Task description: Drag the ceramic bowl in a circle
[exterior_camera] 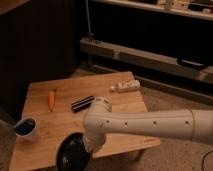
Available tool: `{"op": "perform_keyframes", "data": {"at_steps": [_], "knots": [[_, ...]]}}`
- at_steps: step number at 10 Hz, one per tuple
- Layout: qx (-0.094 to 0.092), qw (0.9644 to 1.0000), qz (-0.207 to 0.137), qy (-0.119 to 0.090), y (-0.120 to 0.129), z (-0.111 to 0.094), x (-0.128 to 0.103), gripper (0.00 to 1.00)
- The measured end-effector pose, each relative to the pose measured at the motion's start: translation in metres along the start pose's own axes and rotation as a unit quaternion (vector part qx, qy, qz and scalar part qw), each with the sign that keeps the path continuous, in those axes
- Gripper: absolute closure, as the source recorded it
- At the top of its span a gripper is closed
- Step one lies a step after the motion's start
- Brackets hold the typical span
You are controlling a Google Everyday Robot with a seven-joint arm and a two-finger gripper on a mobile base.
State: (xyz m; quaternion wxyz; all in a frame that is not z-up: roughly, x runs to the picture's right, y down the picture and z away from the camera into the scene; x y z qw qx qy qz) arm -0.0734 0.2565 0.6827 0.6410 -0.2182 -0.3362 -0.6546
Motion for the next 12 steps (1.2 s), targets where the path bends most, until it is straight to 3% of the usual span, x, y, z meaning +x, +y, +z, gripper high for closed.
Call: {"op": "perform_keyframes", "data": {"at_steps": [2,6,9,11,12], "knots": [[-0.002,0.9998,0.021,-0.006,0.005,0.004,0.019,1.00],[0.001,0.9965,0.083,-0.011,0.014,-0.001,0.081,1.00],[-0.023,0.9913,0.129,-0.011,0.015,0.006,0.118,1.00],[-0.045,0.9868,0.155,-0.007,0.034,0.010,0.133,1.00],[-0.059,0.9826,0.176,-0.003,0.052,0.011,0.137,1.00]]}}
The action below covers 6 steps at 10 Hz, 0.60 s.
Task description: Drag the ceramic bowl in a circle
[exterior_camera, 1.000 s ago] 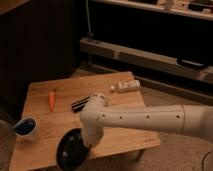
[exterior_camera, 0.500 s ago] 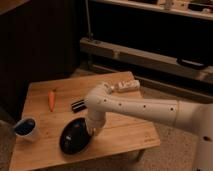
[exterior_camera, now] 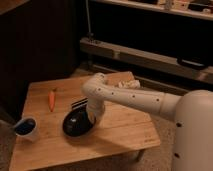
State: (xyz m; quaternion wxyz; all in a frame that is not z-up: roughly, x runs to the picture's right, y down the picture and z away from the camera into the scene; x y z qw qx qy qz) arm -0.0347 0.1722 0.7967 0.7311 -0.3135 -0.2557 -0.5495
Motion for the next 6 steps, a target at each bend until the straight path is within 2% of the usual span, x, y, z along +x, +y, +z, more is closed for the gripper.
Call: {"op": "perform_keyframes", "data": {"at_steps": [2,3,6], "knots": [[-0.015,0.9992,0.035,0.015,0.036,-0.001,0.016,1.00],[-0.021,0.9977,0.058,0.028,0.061,-0.006,0.027,1.00],[-0.030,0.9944,0.090,0.047,0.112,-0.021,0.034,1.00]]}}
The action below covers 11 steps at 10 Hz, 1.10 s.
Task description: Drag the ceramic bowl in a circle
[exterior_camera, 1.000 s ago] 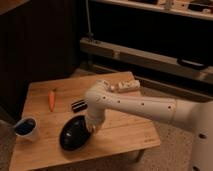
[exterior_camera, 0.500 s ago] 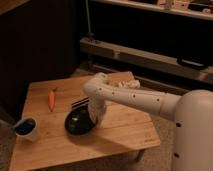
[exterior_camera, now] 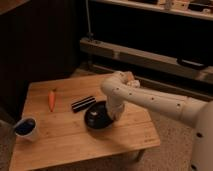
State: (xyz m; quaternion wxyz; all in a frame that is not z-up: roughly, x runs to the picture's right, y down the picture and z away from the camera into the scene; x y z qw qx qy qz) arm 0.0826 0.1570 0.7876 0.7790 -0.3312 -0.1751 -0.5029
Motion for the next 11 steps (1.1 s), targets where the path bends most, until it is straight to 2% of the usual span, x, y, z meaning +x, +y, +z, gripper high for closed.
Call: {"op": "perform_keyframes", "data": {"at_steps": [1,3,5,8,9,10,11], "knots": [[-0.001,1.0000,-0.007,-0.003,0.013,0.000,-0.004,1.00],[-0.007,0.9992,-0.037,-0.013,0.017,0.000,-0.024,1.00],[-0.019,0.9962,-0.078,-0.033,0.022,0.005,-0.069,1.00],[-0.035,0.9872,-0.145,-0.057,0.029,0.007,-0.149,1.00],[-0.037,0.9841,-0.162,-0.063,0.032,0.005,-0.170,1.00],[-0.035,0.9794,-0.186,-0.071,0.033,0.002,-0.193,1.00],[-0.031,0.9762,-0.201,-0.075,0.032,-0.002,-0.205,1.00]]}}
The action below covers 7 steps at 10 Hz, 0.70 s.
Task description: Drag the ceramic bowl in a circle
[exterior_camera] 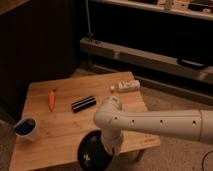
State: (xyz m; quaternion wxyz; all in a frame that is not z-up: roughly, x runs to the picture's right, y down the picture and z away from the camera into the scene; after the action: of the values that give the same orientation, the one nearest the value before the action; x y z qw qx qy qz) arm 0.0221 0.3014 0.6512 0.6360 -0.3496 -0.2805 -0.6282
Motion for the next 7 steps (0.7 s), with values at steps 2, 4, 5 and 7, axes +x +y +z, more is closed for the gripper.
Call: {"op": "perform_keyframes", "data": {"at_steps": [2,4,5,7], "knots": [[0.014,0.9996,-0.023,-0.001,-0.024,-0.008,-0.003,1.00],[0.032,0.9990,-0.030,-0.002,-0.062,-0.018,0.011,1.00],[0.037,0.9988,-0.032,-0.003,-0.079,-0.023,0.020,1.00],[0.038,0.9987,-0.034,-0.007,-0.111,-0.028,0.041,1.00]]}}
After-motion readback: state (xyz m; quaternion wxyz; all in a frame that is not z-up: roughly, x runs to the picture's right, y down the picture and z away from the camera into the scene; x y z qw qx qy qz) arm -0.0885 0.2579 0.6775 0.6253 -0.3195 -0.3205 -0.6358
